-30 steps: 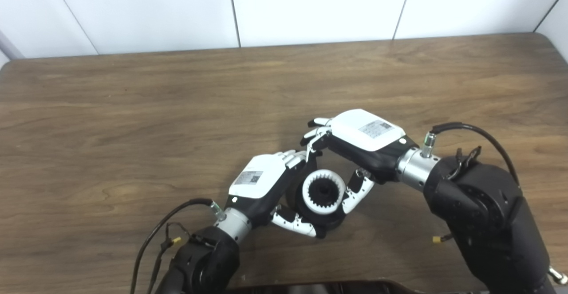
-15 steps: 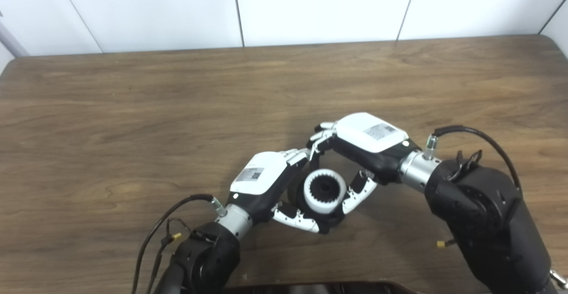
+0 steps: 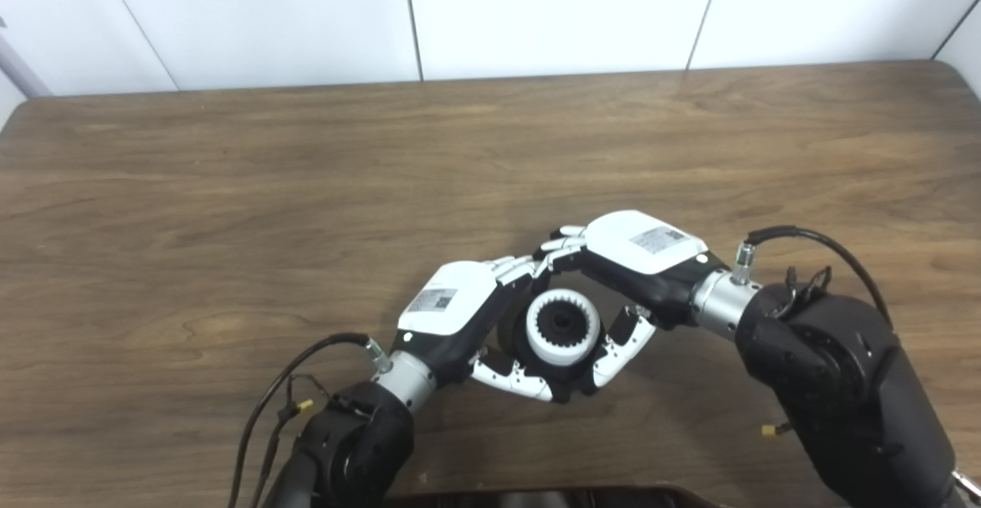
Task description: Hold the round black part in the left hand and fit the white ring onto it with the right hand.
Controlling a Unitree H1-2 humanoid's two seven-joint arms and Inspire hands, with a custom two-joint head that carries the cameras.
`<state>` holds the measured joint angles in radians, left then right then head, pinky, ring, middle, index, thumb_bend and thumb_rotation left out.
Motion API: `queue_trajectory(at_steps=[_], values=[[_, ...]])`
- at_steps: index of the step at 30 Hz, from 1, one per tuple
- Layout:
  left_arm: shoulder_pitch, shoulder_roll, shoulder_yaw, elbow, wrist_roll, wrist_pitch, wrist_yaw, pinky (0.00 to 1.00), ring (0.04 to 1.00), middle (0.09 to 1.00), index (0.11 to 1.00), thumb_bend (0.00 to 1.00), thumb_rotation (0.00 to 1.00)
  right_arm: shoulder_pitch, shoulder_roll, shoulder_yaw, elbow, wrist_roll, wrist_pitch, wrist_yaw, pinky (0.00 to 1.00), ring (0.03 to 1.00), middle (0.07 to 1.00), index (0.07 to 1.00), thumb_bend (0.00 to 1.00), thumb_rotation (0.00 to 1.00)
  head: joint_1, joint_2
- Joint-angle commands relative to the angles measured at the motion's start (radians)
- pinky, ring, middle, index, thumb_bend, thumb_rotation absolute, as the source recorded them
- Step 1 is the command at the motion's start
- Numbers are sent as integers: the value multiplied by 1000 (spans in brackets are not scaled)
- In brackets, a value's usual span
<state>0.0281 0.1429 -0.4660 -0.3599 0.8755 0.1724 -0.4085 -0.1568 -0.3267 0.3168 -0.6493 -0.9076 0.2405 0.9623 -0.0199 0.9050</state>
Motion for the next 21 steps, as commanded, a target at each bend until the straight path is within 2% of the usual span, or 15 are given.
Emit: queue_trajectory(at_steps=[1, 6, 10, 14, 16, 21], values=[[13, 22, 2, 29, 20, 50, -46, 898, 928, 924, 918, 1000, 413, -44, -2, -11, -23, 0, 11, 4, 938, 977, 931, 833, 1000, 338, -1, -2], [15, 24, 8, 38, 10, 36, -22, 909, 925, 922, 925, 1000, 402, -52, -5, -14, -27, -5, 5, 6, 947, 999, 973, 891, 1000, 362, 1, -7], [14, 25, 21, 46, -13, 34, -13, 923, 926, 925, 934, 1000, 396, -58, -3, -18, -33, -5, 11, 11, 950, 1000, 981, 892, 1000, 364, 2, -11], [3, 29, 48, 12, -35, 82, -61, 953, 959, 944, 945, 1000, 392, -70, -5, -28, -43, -5, 15, 13, 945, 1000, 979, 883, 1000, 369, 1, -15], [-4, 32, 66, -9, -43, 101, -81, 913, 956, 942, 934, 1000, 370, -73, -3, -34, -47, -6, 17, 11, 944, 1000, 978, 881, 1000, 365, 1, -16], [-24, 63, 115, -71, -87, 124, -130, 918, 943, 944, 947, 1000, 408, -82, 0, -50, -62, 4, 38, 18, 939, 999, 978, 877, 1000, 352, -5, -22]])
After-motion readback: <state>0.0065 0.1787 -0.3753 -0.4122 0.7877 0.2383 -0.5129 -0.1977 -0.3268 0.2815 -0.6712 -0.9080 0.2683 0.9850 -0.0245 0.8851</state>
